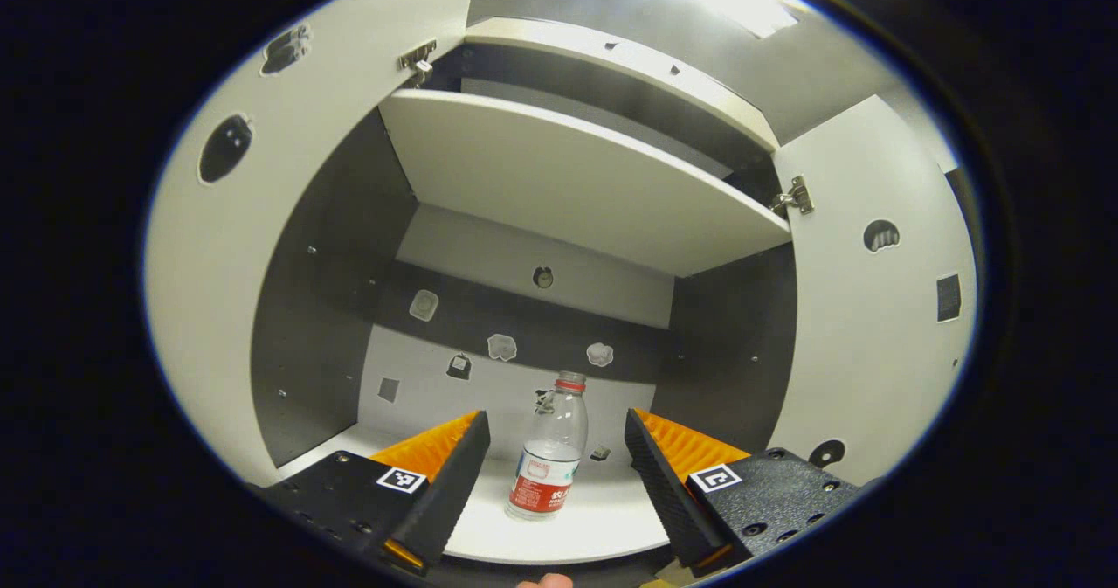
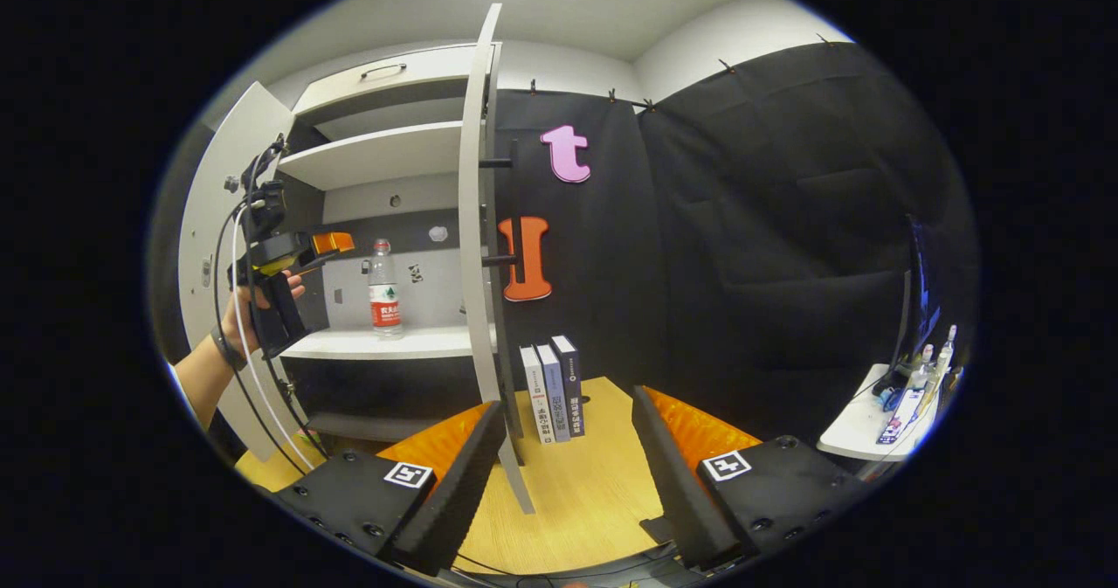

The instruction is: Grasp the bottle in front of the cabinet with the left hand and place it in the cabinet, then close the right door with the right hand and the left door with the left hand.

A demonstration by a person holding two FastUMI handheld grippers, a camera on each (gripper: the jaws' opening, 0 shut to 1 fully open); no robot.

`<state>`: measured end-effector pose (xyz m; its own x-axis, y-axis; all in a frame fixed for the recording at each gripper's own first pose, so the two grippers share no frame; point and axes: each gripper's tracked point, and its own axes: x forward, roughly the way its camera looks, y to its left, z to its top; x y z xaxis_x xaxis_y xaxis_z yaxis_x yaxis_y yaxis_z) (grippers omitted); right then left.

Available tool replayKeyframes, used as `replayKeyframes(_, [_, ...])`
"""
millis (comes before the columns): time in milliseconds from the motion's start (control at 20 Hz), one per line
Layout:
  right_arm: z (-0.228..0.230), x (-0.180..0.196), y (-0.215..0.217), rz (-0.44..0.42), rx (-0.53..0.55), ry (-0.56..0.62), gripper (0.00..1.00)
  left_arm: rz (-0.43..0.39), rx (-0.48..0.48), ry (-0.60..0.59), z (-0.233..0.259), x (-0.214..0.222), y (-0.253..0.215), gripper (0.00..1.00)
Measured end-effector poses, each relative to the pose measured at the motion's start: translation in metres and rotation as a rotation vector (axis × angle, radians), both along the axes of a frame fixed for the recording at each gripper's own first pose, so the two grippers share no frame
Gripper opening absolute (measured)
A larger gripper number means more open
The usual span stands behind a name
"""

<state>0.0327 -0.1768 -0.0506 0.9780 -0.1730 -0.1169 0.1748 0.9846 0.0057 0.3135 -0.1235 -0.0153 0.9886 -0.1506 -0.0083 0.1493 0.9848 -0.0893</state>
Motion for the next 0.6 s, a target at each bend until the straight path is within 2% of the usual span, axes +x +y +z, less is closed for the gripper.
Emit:
replayKeyframes(250, [0.010,0.007,-0.004,0.142,-0.002,-0.014,0.96,0.054,-0.001,0.013,0.009,-0.107,0.007,0.94])
replayKeyframes(400, [0.022,0.013,-0.010,0.218,-0.003,-0.038,0.97,0.119,0.052,0.016,0.009,-0.164,0.013,0.94])
replayKeyframes(600, [0.046,0.027,-0.033,0.244,-0.008,-0.081,0.96,0.185,0.084,0.012,0.007,-0.225,0.011,0.94])
